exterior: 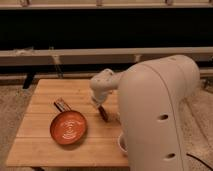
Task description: Drag the pepper across the table
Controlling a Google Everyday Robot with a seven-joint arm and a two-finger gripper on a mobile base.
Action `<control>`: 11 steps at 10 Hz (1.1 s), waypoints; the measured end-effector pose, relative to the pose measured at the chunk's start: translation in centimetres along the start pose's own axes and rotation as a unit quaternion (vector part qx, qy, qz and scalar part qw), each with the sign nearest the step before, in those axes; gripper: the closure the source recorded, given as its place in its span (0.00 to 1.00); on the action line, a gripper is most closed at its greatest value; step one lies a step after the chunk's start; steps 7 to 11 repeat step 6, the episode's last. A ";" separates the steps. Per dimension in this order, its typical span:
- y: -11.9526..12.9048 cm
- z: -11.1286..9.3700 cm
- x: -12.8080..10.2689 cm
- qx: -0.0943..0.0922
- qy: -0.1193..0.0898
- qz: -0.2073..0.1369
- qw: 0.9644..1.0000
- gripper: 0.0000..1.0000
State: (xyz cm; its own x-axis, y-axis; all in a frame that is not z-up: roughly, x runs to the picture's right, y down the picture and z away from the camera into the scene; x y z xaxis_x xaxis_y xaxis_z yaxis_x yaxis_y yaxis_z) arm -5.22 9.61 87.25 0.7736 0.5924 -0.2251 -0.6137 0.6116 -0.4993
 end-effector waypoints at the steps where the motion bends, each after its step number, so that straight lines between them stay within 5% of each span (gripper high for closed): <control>1: -0.1 0.0 0.0 0.000 -0.001 -0.003 1.000 0.71; 11: -0.4 -0.3 0.1 0.000 -0.006 -0.013 1.000 0.71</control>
